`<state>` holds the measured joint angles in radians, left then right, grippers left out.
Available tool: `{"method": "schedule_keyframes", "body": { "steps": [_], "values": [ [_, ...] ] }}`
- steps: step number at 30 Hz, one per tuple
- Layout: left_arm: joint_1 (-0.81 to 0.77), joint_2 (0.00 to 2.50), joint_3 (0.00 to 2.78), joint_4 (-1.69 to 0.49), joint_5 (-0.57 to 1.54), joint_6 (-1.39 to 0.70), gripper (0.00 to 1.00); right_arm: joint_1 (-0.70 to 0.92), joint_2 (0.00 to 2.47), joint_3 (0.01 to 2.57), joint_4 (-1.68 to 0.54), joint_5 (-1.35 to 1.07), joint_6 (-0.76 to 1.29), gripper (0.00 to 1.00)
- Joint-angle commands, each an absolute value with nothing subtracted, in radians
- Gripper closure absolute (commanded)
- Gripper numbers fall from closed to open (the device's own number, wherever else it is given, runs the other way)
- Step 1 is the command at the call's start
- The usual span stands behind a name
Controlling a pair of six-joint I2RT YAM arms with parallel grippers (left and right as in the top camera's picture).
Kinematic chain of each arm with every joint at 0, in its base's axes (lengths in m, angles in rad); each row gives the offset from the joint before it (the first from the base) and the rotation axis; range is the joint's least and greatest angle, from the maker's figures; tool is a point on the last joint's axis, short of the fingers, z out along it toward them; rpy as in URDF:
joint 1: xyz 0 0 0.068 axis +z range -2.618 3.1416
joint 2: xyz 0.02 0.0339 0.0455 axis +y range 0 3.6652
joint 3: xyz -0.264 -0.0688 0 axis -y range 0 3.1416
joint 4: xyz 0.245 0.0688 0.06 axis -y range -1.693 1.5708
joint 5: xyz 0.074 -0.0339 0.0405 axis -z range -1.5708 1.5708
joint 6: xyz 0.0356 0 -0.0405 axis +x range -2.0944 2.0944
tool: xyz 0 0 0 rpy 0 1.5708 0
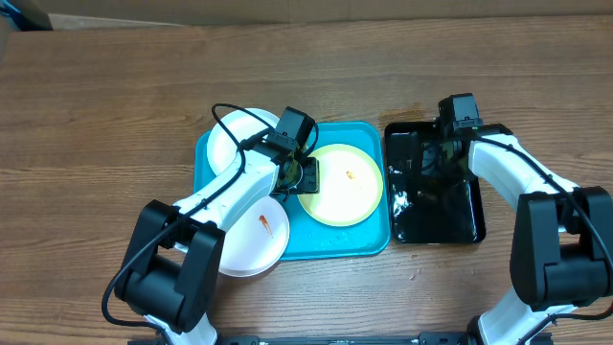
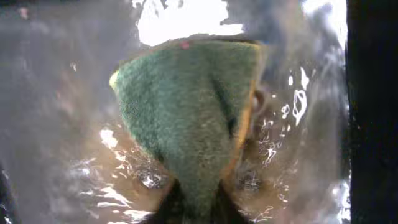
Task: Clean dirty plates on tray and stack at the side
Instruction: 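Dip and rub the sponge in the black tray's water with right gripper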
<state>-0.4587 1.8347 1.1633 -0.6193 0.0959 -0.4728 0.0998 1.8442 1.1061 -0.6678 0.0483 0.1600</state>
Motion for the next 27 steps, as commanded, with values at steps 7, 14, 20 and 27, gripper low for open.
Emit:
{"method": "schedule_keyframes", "body": {
  "steps": [7, 14, 20, 27],
  "values": [
    [-0.466, 1.846, 1.154, -0.616, 0.085, -0.479, 0.40, 0.102, 1.848, 1.151, -0.657, 0.044, 0.157, 0.06],
    [-0.466, 1.846, 1.154, -0.616, 0.085, -0.480, 0.40, 0.103, 1.865, 1.087, -0.535, 0.044, 0.157, 0.21],
    [-0.466, 1.846, 1.154, -0.616, 0.084, -0.480, 0.40, 0.102, 1.865, 1.067, -0.509, 0.045, 0.157, 0.96],
    [-0.466, 1.846, 1.154, -0.617, 0.084, -0.480, 0.40, 0.102, 1.865, 1.073, -0.475, 0.070, 0.157, 0.06]
  ]
}}
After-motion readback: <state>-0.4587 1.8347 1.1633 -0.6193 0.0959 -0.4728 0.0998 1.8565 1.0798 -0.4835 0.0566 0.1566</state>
